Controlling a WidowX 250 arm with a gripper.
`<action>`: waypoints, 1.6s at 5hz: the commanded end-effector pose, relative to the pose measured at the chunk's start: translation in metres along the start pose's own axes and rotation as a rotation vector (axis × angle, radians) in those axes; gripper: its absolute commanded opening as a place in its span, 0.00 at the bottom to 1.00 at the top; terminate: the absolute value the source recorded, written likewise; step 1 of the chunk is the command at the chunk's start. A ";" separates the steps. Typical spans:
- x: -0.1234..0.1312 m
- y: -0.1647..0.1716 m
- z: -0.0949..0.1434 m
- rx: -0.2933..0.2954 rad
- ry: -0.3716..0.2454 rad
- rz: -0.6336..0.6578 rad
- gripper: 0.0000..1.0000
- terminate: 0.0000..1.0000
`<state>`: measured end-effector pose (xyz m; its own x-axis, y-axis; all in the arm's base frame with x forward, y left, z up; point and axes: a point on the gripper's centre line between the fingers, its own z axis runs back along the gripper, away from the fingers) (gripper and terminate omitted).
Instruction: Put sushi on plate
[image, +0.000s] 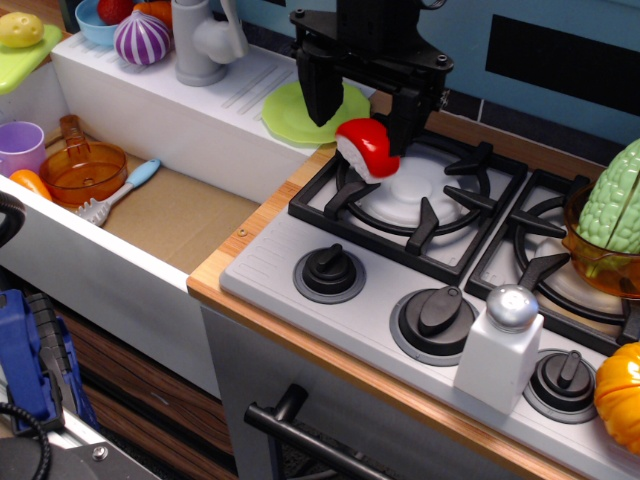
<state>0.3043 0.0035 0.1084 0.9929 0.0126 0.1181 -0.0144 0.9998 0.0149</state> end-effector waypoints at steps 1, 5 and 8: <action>0.000 0.000 0.000 0.000 0.000 0.000 1.00 0.00; 0.010 0.016 -0.005 0.112 -0.131 0.397 1.00 0.00; 0.050 0.027 -0.014 0.105 -0.195 0.316 1.00 0.00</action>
<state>0.3599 0.0284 0.0838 0.9081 0.3229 0.2666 -0.3446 0.9380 0.0377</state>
